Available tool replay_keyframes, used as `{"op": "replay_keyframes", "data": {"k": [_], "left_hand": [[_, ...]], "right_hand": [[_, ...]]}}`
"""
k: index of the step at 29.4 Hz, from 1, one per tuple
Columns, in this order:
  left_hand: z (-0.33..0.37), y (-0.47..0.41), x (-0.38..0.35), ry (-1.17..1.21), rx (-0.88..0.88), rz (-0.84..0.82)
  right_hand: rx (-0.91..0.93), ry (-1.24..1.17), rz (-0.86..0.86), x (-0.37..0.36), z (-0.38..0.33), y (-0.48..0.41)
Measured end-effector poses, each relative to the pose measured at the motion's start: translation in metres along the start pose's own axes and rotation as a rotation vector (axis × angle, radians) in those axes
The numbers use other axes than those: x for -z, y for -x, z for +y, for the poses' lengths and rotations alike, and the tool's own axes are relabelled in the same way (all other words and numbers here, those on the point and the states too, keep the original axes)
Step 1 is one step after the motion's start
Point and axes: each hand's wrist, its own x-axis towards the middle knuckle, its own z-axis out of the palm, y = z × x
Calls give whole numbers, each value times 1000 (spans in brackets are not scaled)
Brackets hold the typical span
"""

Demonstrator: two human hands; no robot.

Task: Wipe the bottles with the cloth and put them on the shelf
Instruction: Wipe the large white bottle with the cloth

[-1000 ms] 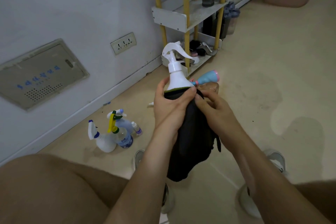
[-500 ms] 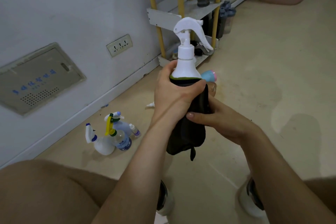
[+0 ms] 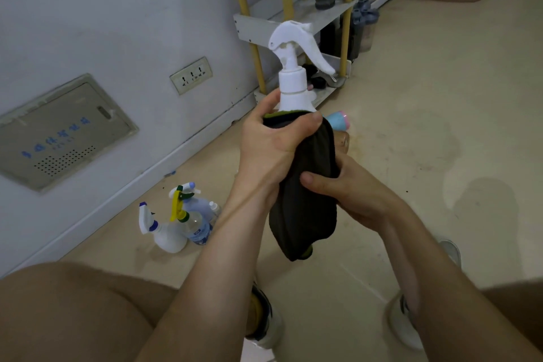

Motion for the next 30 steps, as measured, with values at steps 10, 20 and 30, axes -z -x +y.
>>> {"op": "replay_keyframes", "data": {"k": [10, 20, 30], "left_hand": [[3, -22, 18, 25, -102, 148], [15, -40, 24, 277, -11, 373], [10, -26, 17, 413, 83, -139]], "right_hand": [[-85, 106, 44, 0, 10, -5], [168, 160, 388, -17, 24, -5], [-251, -345, 522, -9, 13, 1]]}}
